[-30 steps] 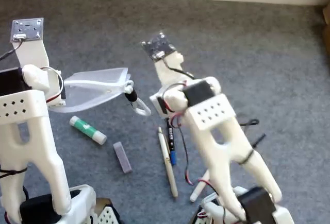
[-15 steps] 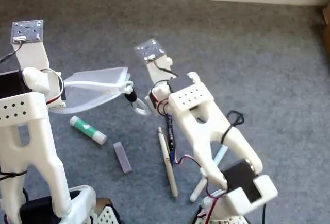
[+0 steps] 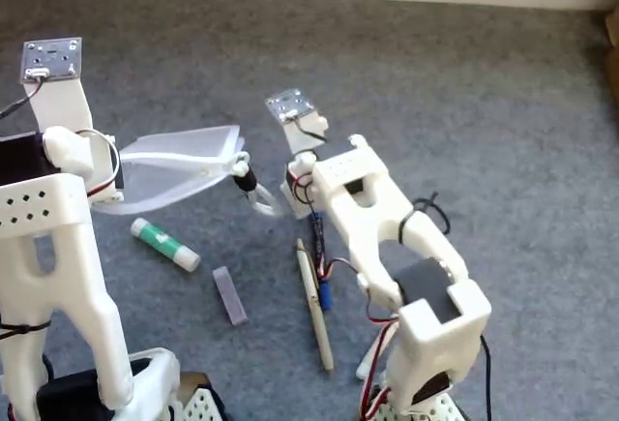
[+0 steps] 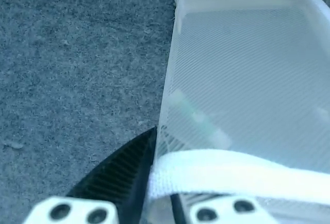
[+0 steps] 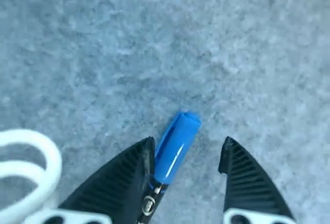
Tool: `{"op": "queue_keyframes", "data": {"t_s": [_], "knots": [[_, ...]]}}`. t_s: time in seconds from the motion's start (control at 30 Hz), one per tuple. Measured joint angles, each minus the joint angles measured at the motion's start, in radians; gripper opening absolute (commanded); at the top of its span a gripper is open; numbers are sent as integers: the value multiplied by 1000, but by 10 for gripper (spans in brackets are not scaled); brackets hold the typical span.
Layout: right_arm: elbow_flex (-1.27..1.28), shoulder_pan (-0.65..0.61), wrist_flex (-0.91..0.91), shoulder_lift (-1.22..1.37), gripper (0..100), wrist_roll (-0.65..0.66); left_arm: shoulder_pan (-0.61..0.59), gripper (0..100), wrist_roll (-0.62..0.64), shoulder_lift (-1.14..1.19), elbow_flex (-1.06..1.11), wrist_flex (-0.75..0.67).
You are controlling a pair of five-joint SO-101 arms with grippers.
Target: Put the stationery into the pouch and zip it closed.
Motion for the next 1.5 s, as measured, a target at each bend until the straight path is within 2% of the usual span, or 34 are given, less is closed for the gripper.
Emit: {"op": "queue_keyframes", "data": {"t_s": [0.13,0.37,0.5,0.73,0.93,1.03,1.2,1.5], "knots": [[-38,0,0,48,115,0,0,5,0,0,2,0],[-60,6,0,91,83,0,0,5,0,0,2,0],[-112,6,57,115,7,0,0,5,0,0,2,0],[-133,5,97,118,6,0,0,5,0,0,2,0],[-192,5,219,118,6,0,0,5,0,0,2,0],[-204,5,253,74,6,-11,0,5,0,0,2,0],[-204,5,278,-58,6,-110,0,5,0,0,2,0],[-204,5,379,-307,6,-212,0,5,0,0,2,0]]}}
